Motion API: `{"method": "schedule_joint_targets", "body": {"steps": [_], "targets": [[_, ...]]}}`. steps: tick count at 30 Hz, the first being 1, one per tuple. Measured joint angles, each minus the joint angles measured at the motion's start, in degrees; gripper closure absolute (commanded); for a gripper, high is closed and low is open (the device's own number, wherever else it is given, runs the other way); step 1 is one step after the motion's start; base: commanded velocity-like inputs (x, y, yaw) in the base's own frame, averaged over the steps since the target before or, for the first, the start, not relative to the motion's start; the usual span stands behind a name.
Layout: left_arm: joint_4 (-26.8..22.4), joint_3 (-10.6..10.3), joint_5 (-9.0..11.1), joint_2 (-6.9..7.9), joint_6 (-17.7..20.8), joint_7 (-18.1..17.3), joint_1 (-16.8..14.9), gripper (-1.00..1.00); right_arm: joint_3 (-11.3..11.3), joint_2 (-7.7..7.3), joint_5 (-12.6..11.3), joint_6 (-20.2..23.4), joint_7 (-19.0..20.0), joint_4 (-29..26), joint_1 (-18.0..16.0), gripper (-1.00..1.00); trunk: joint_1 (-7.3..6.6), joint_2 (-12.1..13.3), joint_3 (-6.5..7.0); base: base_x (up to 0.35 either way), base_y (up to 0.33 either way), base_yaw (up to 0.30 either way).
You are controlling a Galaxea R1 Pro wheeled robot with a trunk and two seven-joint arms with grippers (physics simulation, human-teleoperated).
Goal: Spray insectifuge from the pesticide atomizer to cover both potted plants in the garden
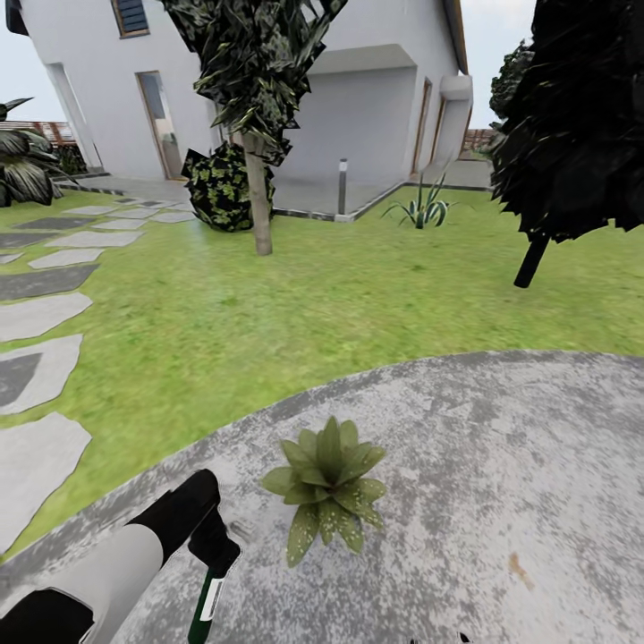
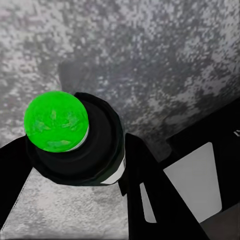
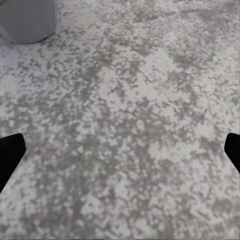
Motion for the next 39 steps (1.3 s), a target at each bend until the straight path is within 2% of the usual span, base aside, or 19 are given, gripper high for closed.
{"method": "schedule_joint_targets", "body": {"steps": [3, 9, 26, 33, 39], "targets": [[-0.1, 0.0, -0.1, 0.01, 0.0, 0.0, 0.0, 1.00, 0.0, -0.03, 0.0, 0.0, 0.0, 0.0, 0.0, -1.00, -0.01, 0.0, 0.00, 0.144, 0.330, 0.000], [-0.1, 0.0, -0.1, -0.08, 0.0, 0.0, 0.0, 1.00, 0.0, -0.05, 0.0, 0.0, 0.1, 0.0, 0.0, -1.00, 0.02, 0.0, 0.00, -0.057, 0.317, -0.253], [-0.8, -0.3, -0.2, -0.12, -0.6, 0.0, -0.2, 1.00, -0.1, -0.06, 0.0, 0.0, 0.0, 0.0, 0.0, -1.00, 0.03, 0.0, 0.00, -0.220, 0.246, -0.243], [-1.0, -0.2, -0.1, -0.41, -0.7, 0.1, -0.3, 1.00, 0.0, -0.06, -0.1, 0.0, 0.0, -0.1, 0.0, -1.00, 0.01, 0.0, 0.00, -0.011, 0.026, -0.018], [-1.0, -0.2, -0.2, -0.29, -0.7, 0.0, -0.5, 1.00, 0.0, -0.06, -0.1, 0.0, 0.0, -0.1, 0.0, -1.00, 0.01, 0.0, 0.00, 0.000, 0.000, -0.248]]}}
